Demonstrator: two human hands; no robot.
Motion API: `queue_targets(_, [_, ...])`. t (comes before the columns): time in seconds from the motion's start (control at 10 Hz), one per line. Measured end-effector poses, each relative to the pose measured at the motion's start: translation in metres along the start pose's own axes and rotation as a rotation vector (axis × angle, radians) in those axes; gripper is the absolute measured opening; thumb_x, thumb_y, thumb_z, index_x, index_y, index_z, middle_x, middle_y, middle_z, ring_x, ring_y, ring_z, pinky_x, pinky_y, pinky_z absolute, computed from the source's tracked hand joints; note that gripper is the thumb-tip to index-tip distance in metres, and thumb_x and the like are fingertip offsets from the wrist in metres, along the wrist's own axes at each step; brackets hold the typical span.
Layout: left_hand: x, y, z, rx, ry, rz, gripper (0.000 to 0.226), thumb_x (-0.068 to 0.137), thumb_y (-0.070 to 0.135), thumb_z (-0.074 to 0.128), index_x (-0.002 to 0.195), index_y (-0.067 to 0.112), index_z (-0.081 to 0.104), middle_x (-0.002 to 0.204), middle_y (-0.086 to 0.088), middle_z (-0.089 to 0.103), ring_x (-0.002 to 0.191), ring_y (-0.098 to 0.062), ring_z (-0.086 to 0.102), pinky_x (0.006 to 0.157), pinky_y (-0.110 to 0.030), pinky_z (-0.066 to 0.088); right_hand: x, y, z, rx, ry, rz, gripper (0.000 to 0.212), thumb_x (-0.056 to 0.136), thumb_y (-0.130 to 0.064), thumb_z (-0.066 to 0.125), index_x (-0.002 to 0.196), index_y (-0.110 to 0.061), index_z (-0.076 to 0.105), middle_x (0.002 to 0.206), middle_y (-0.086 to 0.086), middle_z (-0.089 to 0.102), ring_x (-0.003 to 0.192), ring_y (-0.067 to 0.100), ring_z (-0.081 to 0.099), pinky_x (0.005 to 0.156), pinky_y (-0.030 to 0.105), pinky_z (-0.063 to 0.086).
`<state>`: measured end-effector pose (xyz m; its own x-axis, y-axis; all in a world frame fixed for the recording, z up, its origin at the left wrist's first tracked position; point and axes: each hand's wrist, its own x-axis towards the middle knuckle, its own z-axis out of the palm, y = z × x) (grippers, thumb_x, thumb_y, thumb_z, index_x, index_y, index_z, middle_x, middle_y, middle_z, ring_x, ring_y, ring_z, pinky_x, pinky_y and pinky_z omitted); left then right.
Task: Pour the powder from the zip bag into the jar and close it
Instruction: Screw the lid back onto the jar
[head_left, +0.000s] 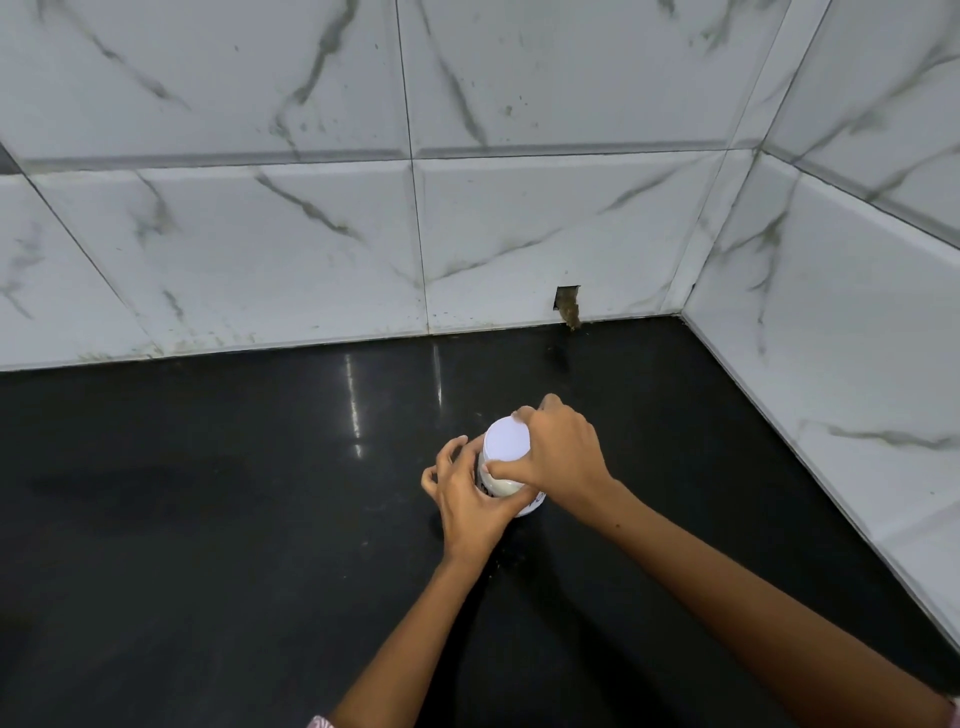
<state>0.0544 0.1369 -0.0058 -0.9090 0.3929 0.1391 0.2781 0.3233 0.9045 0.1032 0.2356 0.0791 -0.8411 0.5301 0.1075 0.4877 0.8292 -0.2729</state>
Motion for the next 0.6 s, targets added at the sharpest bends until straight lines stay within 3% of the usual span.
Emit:
queue_targets(0.1, [0.002,-0.001,0.002,0.025,0.025,0.086,0.07,0.045,0.059,0.07,0.108,0.03,0.061,0.12,0.014,0.042,0.117,-0.001,0.023,0.099,-0.031,0.026,0.001,0.001,0.003,0.037,0.028,0.027,0.072,0.066,-0.058,0.071,0.123,-0.017,0.06,0.111,0.009,0.054,0.098,0.025,0.058,0.076,0.033,0.049])
queue_targets(0.2, [0.01,0.002,0.005,0.028,0.07,0.09,0.069,0.045,0.055,0.074,0.106,0.025,0.062,0.107,0.024,0.041,0.113,0.021,0.015,0.097,-0.049,0.039,0.009,0.005,0.0,0.073,0.009,0.01,0.075,0.067,-0.058,0.073,0.128,-0.017,0.058,0.114,0.008,0.055,0.1,0.024,0.058,0.079,0.034,0.05])
queue_targets(0.3, [0.02,0.009,0.011,0.044,0.11,0.109,0.064,0.046,0.047,0.08,0.103,0.023,0.063,0.103,0.032,0.041,0.106,0.026,0.014,0.091,-0.055,0.043,0.02,0.011,-0.006,0.111,-0.006,0.014,0.077,0.067,-0.057,0.075,0.13,-0.017,0.057,0.117,0.008,0.056,0.1,0.024,0.06,0.081,0.034,0.051])
queue_targets(0.4, [0.026,0.016,0.014,0.1,0.113,0.093,0.072,0.049,0.045,0.085,0.113,0.02,0.064,0.118,0.008,0.055,0.107,0.001,0.024,0.095,-0.055,0.041,0.027,0.012,-0.011,0.15,-0.025,0.027,0.076,0.067,-0.055,0.077,0.129,-0.017,0.057,0.119,0.008,0.055,0.103,0.025,0.06,0.083,0.034,0.049])
queue_targets(0.5, [0.028,0.009,0.008,0.23,-0.003,0.208,0.082,0.061,0.056,0.08,0.129,0.016,0.056,0.143,-0.004,0.05,0.134,-0.012,0.028,0.106,-0.05,0.026,0.028,0.016,-0.01,0.2,-0.045,0.035,0.074,0.07,-0.051,0.077,0.131,-0.015,0.055,0.127,0.007,0.053,0.111,0.024,0.057,0.09,0.036,0.048])
queue_targets(0.6, [0.025,-0.006,-0.013,0.406,-0.071,0.341,0.08,0.081,0.065,0.051,0.142,0.015,0.042,0.156,0.0,0.031,0.146,-0.015,0.021,0.11,-0.044,0.014,0.016,0.018,-0.004,0.219,-0.033,0.026,0.069,0.08,-0.049,0.069,0.135,-0.013,0.049,0.142,0.005,0.046,0.125,0.022,0.05,0.098,0.039,0.045])
